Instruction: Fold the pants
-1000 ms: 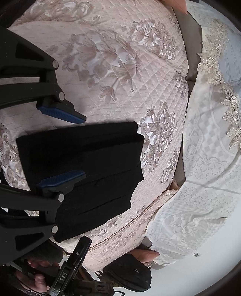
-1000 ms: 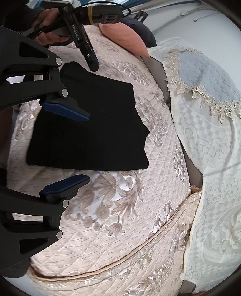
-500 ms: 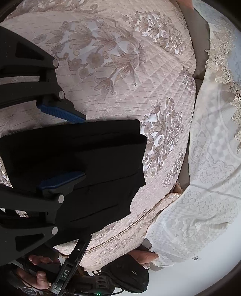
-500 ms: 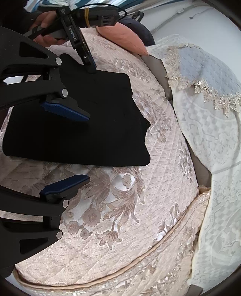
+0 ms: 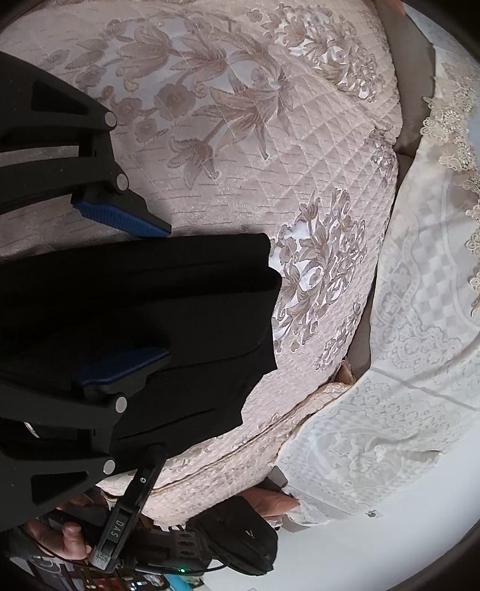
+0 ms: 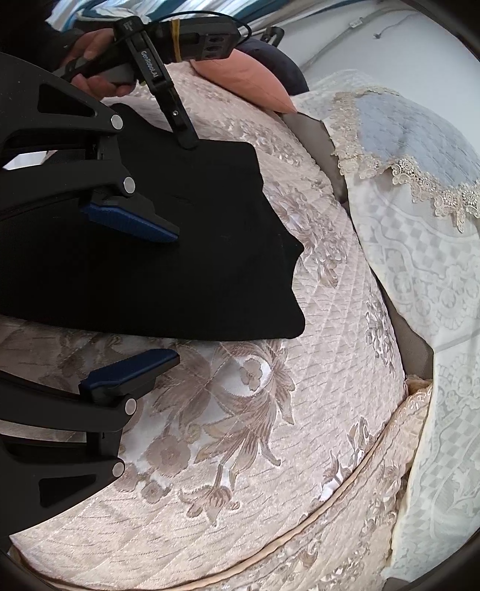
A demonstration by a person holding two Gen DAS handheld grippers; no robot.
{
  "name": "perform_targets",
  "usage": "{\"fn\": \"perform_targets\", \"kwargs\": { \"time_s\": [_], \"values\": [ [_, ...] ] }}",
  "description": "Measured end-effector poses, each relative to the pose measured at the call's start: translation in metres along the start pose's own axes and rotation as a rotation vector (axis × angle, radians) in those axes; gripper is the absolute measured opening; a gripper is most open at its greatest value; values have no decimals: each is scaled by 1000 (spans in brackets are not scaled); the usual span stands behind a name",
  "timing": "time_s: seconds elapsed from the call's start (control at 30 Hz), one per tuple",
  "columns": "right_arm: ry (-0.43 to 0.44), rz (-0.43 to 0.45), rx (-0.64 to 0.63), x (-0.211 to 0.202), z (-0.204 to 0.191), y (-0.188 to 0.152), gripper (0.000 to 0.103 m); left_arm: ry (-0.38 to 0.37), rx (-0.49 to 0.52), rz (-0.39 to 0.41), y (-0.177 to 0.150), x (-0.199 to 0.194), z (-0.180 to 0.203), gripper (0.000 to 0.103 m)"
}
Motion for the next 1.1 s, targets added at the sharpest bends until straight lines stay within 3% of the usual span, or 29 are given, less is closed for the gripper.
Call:
{"fn": "perform_targets", "kwargs": {
  "time_s": [0.47, 0.6, 0.67, 0.73, 1.1],
  "values": [
    [101, -23, 49, 3, -5, -11, 59, -39, -27, 4, -18, -4, 4, 65],
    [98, -19, 64, 11, -5, -5, 47, -44, -35, -3, -10, 5, 5, 64],
    [92, -16, 70, 8, -4, -6, 37, -34, -34, -2, -10, 4, 6, 59],
    [106, -10, 81, 2, -6, -8, 26, -35, -42, -3, -12, -1, 7, 46],
    [85, 23, 34, -12, -20, 1, 16, -17, 25, 25, -3, -23, 19, 25]
  ]
}}
Point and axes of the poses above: each gripper's, at about its wrist camera, not at the fingertips, and x roughly the way its jaws point, z to its right, y to its top, the point moved 10 cm from there along x, roughly the way its jaws point, and after that the axes turned 5 degrees about y, right-handed, at the moved point
